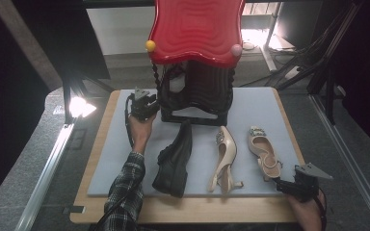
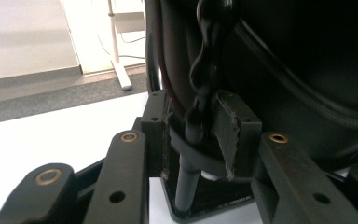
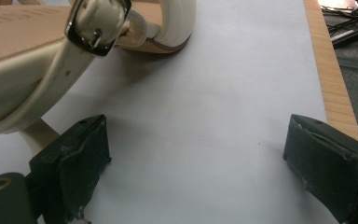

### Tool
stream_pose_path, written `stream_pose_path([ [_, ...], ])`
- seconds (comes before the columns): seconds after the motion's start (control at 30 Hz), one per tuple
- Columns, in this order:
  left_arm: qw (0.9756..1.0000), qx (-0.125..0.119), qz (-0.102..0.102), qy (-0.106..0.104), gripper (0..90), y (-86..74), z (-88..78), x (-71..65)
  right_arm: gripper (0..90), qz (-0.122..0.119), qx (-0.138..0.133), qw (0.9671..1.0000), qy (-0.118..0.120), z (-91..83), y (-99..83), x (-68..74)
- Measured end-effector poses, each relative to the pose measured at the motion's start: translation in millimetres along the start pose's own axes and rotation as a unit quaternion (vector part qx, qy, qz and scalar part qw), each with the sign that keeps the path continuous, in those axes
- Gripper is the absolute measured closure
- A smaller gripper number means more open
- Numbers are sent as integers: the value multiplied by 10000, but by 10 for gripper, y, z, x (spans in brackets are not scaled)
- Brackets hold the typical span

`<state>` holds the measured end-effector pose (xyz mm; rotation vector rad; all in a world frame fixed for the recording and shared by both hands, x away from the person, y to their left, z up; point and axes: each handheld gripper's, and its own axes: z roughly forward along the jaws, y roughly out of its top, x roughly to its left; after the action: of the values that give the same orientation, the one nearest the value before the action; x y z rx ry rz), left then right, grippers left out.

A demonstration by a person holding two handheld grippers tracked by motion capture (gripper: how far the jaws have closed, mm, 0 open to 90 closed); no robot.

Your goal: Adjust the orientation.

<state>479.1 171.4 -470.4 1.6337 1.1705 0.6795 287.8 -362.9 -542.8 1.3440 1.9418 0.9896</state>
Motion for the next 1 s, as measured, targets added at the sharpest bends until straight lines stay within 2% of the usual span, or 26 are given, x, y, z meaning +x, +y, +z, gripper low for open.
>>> stream_pose_path([
  [0.1,9999,67,91,-50,721,51,53,-27,67,0,1,10000,0,0,0,0],
  [0.17,9999,113,111,65,755,70,62,-66,67,-1,-1,10000,0,0,0,0],
  [0.37,9997,187,102,145,764,72,23,-134,67,0,0,10000,0,0,0,0],
  [0.47,9997,174,161,-10,763,47,-14,-212,67,1,-4,10000,0,1,-1,0],
  [0.57,9997,182,153,6,764,40,-28,-250,67,-1,-4,10000,-1,1,-1,0],
  [0.67,9997,224,87,-45,752,48,-43,-235,67,-1,-4,10000,-1,1,-1,1],
  [0.73,9998,119,11,-178,704,41,-105,-228,67,0,-4,10000,0,1,0,0],
  [0.8,9999,70,42,-148,661,13,-202,-256,67,0,-5,10000,0,1,-1,0],
  [0.93,9982,-81,-86,-580,746,-82,-372,-277,67,0,-3,10000,-2,1,-1,1],
  [1.0,9965,-28,-14,-838,799,-110,-410,-323,67,-2,-2,10000,-2,1,0,1],
])
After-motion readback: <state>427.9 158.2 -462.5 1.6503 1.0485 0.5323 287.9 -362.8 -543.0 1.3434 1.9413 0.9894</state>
